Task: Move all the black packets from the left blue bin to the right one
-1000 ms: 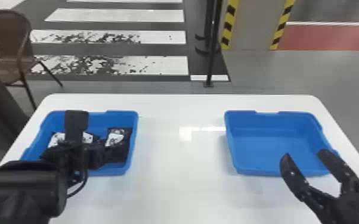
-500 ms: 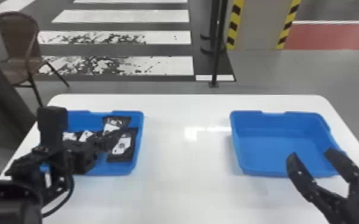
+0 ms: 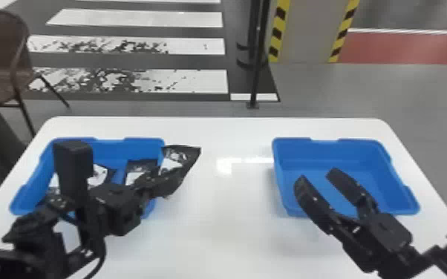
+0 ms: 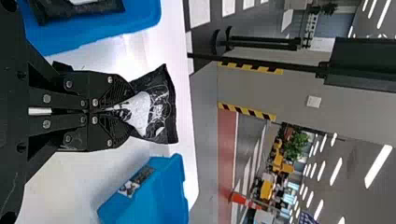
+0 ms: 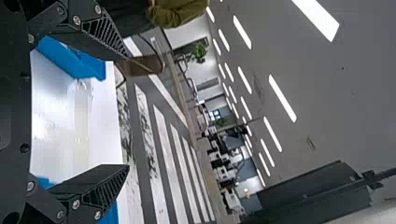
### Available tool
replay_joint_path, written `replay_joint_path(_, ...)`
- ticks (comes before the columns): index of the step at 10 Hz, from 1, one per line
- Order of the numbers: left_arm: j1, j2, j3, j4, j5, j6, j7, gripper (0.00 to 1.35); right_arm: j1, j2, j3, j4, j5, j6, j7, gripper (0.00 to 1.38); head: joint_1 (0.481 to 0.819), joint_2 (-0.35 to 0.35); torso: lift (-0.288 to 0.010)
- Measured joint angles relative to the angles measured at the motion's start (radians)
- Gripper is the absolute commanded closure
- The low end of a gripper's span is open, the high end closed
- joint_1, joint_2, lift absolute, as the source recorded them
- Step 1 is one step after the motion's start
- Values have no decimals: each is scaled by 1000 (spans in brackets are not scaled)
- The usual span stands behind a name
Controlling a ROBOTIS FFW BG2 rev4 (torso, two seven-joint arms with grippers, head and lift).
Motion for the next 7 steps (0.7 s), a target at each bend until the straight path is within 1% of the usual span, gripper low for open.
replay_joint_path(2, -6, 8, -64, -1, 48, -25, -8, 1208, -55, -19, 41, 4, -57, 121, 16, 211, 695, -37, -140)
replay_joint_path(5, -32, 24, -150, -5, 103, -24, -9, 1208, -130, -34, 62, 62, -99, 151, 16, 211, 695, -89, -140)
replay_joint_path(7, -53, 32, -189, -5, 125, -11, -9, 1208, -167, -42, 90, 84, -114, 155, 12, 214, 695, -103, -140)
